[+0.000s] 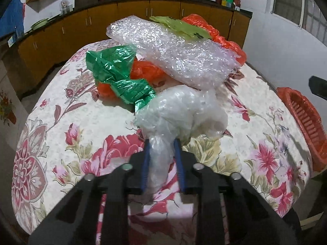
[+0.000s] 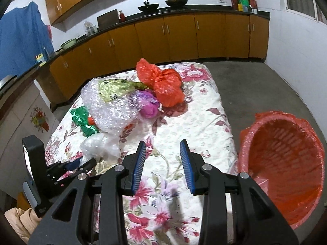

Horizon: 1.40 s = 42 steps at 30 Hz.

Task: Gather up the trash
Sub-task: 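Grasp a clear plastic bag with the left gripper while the right grasps a red bag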

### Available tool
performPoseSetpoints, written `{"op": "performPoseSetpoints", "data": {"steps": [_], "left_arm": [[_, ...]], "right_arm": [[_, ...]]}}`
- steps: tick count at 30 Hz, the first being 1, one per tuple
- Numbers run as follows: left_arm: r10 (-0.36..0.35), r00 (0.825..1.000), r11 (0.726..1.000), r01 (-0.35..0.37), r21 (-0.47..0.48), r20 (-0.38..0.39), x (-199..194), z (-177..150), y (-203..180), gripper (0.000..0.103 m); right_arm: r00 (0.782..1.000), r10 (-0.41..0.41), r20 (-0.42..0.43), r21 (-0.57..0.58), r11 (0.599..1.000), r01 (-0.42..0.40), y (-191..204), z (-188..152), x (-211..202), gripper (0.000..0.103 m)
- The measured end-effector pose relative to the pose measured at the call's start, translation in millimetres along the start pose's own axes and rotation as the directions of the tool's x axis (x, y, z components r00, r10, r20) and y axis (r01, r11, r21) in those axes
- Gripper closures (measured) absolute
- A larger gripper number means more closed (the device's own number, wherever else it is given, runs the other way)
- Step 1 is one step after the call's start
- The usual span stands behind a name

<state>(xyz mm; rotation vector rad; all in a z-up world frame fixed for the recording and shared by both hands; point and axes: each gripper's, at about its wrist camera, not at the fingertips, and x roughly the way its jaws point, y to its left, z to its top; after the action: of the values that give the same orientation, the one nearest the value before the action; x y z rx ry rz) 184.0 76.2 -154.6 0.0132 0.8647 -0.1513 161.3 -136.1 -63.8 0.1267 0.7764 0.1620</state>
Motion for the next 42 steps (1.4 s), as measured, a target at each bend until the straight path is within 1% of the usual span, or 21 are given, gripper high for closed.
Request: {"op": "performPoseSetpoints", "data": {"steps": [1,2,6,10,15,18,22,25,27,31,34,39,40,42], "left_arm": [[-0.012,1.000,1.000,0.012,-0.007,0.003,-2,0,1,0.088],[-0.014,1.000,1.000,0.014,-0.009,0.007,-3,-1,1,0.089],[-0.020,0.999,1.000,0.021,-0.005,0.040,-16,-2,6,0.091],[-0.022,0.995,1.000,0.023,-0.009,0.099,-39,0,13,0.091],[-0.001,0.984,1.000,0.006,-0.030,0.176,-70,7,27,0.091],[0.021,0.977,0.998,-0.009,-0.059,0.214,-83,13,38,0.091],[0.058,0.967,0.993,-0.031,-0.111,0.248,-92,25,52,0.091],[0.078,0.962,0.990,-0.043,-0.135,0.262,-91,34,59,0.091],[0.083,0.961,0.988,-0.044,-0.148,0.265,-89,40,62,0.091],[0.094,0.956,0.985,-0.048,-0.167,0.276,-83,52,65,0.091],[0.101,0.955,0.983,-0.053,-0.175,0.280,-80,59,66,0.091],[0.101,0.955,0.983,-0.052,-0.176,0.280,-74,69,64,0.091],[0.100,0.955,0.983,-0.052,-0.174,0.281,-74,70,64,0.091],[0.098,0.955,0.984,-0.051,-0.171,0.281,-73,72,61,0.091]], "right_arm": [[1.000,0.004,0.001,-0.004,1.000,-0.004,3,1,0,0.067],[1.000,0.008,0.003,-0.008,1.000,-0.008,5,2,1,0.067],[1.000,0.024,0.018,-0.026,0.999,-0.024,14,9,1,0.067],[0.998,0.049,0.034,-0.033,0.998,-0.048,24,17,6,0.067],[0.995,0.084,0.057,-0.060,0.995,-0.080,39,30,16,0.067],[0.993,0.097,0.061,-0.056,0.994,-0.093,43,41,26,0.067],[0.995,0.044,0.089,-0.042,0.998,-0.041,34,58,46,0.067],[0.996,0.025,0.084,-0.007,1.000,-0.024,24,74,67,0.071],[0.997,0.013,0.074,0.008,1.000,-0.014,17,85,86,0.072],[0.999,-0.013,0.042,-0.003,1.000,0.013,12,99,119,0.072],[0.999,-0.050,0.015,-0.026,0.998,0.050,11,105,142,0.072],[0.994,-0.096,-0.060,-0.069,0.993,0.092,9,100,172,0.072],[0.992,-0.100,-0.076,-0.081,0.992,0.094,8,97,175,0.083],[0.993,-0.089,-0.081,-0.089,0.993,0.081,6,93,174,0.088]]}}
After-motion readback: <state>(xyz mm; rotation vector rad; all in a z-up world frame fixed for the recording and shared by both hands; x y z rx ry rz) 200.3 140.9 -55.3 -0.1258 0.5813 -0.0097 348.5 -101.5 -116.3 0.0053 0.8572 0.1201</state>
